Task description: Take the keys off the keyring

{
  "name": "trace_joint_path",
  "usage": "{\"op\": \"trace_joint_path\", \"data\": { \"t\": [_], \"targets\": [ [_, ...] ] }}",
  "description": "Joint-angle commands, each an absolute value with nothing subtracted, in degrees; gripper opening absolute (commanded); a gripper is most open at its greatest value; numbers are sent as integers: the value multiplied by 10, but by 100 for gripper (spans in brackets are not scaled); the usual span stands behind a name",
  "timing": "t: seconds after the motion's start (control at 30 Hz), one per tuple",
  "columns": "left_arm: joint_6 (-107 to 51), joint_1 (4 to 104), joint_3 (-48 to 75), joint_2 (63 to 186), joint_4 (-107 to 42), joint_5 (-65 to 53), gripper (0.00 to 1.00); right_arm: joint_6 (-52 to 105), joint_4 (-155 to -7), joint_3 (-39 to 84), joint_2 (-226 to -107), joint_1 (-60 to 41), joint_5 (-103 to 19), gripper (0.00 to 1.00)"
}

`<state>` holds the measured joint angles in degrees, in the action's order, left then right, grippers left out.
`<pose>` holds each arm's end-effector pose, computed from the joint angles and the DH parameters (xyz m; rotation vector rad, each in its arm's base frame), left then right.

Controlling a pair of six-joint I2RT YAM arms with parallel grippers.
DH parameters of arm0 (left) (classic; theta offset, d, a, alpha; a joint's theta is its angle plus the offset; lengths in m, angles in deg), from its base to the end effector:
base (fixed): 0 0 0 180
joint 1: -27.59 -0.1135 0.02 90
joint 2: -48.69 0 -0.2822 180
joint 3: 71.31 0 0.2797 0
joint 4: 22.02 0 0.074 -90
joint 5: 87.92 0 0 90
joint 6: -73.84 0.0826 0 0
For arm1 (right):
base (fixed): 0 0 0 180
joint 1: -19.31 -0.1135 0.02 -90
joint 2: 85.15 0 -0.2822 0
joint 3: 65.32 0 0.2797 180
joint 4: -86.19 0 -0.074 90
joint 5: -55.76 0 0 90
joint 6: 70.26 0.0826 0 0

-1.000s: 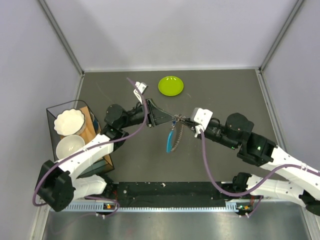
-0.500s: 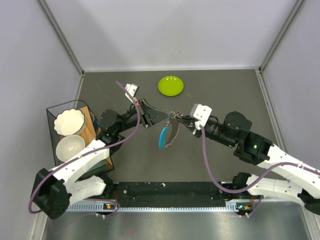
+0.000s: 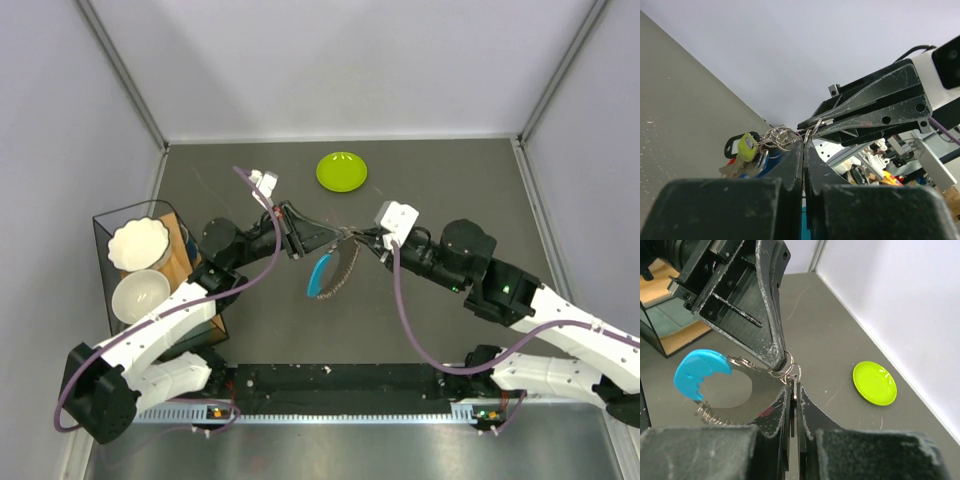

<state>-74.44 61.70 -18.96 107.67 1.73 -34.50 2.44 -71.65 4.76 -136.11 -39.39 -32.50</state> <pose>0.2096 -0.2014 0.3644 0.3267 1.5329 -1.7256 0.1387 0.2233 0.4160 -0.9971 1.3148 0.5296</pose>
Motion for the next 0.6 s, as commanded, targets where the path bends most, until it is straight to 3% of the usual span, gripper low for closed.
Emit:
{"op": "trace_joint_path", "data": {
  "t": [0.0,0.57],
  "targets": [
    [-691,613,-178,1079,-14,-360,0,32,-772,112,-1351,-386,-299,0],
    [-619,605,-99,1150,-21,-589,0,-112,-716,125,-1352,-386,-315,0]
  ]
}}
